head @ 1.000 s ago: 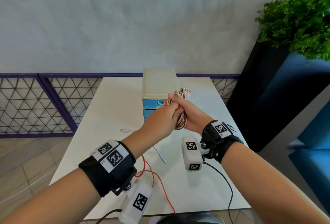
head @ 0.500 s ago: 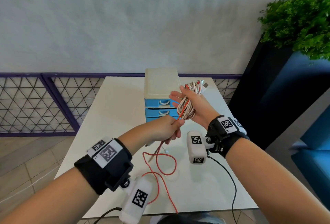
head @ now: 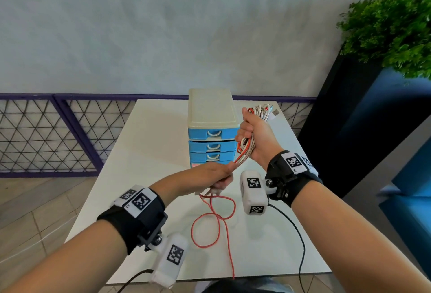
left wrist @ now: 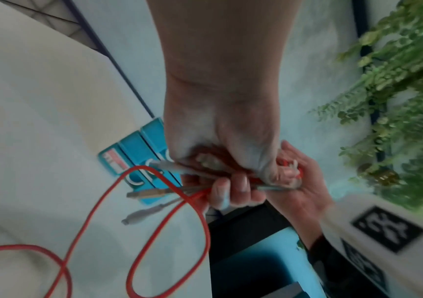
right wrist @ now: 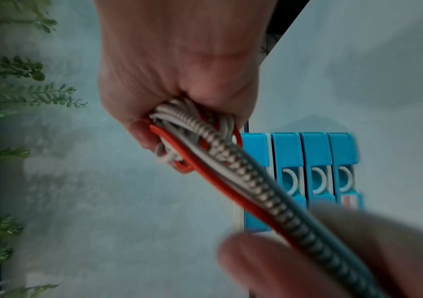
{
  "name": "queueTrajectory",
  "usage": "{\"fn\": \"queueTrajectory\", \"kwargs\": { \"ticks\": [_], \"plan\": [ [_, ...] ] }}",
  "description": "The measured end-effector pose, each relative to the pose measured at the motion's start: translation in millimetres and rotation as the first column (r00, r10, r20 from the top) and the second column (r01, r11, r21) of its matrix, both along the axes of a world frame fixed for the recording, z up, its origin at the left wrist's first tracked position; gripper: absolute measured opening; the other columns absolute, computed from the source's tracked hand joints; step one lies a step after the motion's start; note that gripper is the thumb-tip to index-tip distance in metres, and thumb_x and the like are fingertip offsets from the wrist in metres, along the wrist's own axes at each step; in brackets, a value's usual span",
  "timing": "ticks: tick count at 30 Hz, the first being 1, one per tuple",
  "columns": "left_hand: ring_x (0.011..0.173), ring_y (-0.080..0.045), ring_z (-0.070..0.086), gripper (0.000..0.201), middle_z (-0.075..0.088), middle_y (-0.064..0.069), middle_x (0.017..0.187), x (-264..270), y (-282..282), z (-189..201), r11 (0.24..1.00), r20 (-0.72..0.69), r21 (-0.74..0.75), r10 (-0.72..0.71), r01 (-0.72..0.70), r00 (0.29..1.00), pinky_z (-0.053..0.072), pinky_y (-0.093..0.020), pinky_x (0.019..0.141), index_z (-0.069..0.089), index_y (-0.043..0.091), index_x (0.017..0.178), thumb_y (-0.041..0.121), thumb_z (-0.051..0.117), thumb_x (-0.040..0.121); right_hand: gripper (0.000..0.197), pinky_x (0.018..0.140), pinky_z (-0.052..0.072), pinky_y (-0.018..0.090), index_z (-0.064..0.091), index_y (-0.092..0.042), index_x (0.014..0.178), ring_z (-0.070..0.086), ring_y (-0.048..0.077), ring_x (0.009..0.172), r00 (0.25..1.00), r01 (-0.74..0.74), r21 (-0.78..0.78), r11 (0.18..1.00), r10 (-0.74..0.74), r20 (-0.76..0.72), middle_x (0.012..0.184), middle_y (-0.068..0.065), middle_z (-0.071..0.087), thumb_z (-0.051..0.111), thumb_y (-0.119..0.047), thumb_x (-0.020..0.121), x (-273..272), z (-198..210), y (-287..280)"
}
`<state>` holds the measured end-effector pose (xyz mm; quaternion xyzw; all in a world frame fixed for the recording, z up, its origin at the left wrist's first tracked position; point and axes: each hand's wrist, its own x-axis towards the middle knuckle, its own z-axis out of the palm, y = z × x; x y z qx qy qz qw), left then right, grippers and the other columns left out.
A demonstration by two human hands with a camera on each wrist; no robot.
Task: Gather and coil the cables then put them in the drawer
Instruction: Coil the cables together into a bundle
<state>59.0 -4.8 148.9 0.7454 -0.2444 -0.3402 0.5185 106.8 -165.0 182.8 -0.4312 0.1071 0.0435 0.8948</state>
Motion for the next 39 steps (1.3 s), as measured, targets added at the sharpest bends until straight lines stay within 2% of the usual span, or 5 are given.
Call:
{"fn": "queueTrajectory", "kwargs": {
  "ticks": [7,13,22,29,39],
  "plan": [
    [0.061,-0.012,0.038,0.042,0.036,0.002,0.064,10.9,34.8,-12.6,0.999,-0.214,-0.009,-0.047,0.046,0.976,0.035,-0.023,0.059,0.055,0.015,0.086,0.049,0.032,0.096,0.032,0.042,0.036,0.021,0.042,-0.021,0.067,0.033,0.006,0.034,1.0,0.022,-0.066,0.998,-0.023,-0.018,0.043,-0.008,0.035,0.061,-0.023,0.092,2.5,0.8,-20.4],
    [0.099,-0.014,0.055,0.022,0.063,0.008,0.101,26.2,28.0,-2.0,0.811,0.508,0.521,-0.042,-0.268,0.861,0.036,-0.035,0.09,0.053,0.031,0.087,0.037,0.036,0.099,0.032,0.048,0.048,0.028,0.051,-0.014,0.064,0.05,0.013,0.035,0.987,-0.057,-0.771,0.634,0.152,0.052,0.044,-0.001,0.051,0.063,-0.025,0.091,-4.5,-0.9,-16.6],
    [0.094,-0.011,0.045,0.013,0.054,0.011,0.087,32.7,20.5,28.3,0.836,0.868,0.368,-0.153,-0.407,0.472,0.019,-0.03,0.082,0.057,0.025,0.09,0.029,0.047,0.096,0.016,0.087,0.055,0.037,0.07,-0.017,0.089,0.069,0.023,0.088,0.87,-0.264,-0.885,0.383,0.491,-0.047,0.092,0.008,0.073,0.065,-0.032,0.089,-9.5,-6.9,-3.3],
    [0.093,-0.008,0.045,0.008,0.048,0.016,0.078,35.7,23.1,31.3,0.921,0.833,0.266,-0.072,-0.284,0.549,0.019,-0.022,0.083,0.054,0.018,0.09,0.01,0.054,0.089,0.03,0.09,0.055,0.039,0.058,-0.004,0.115,0.071,0.028,0.094,0.726,-0.664,-0.331,0.671,0.685,-0.069,0.101,0.017,0.069,0.05,-0.027,0.097,-22.9,-11.0,-1.9],
    [0.075,-0.011,0.065,0.041,0.072,0.008,0.091,41.8,35.8,35.1,0.954,0.523,0.237,0.035,-0.185,0.851,0.054,-0.031,0.07,0.041,0.026,0.097,0.043,0.071,0.075,0.005,0.054,0.047,0.024,0.06,-0.011,0.091,0.05,0.01,0.049,0.68,-0.693,-0.434,0.576,0.722,-0.129,0.064,0.002,0.055,0.059,-0.016,0.093,-34.5,-15.0,0.4]
  ]
}}
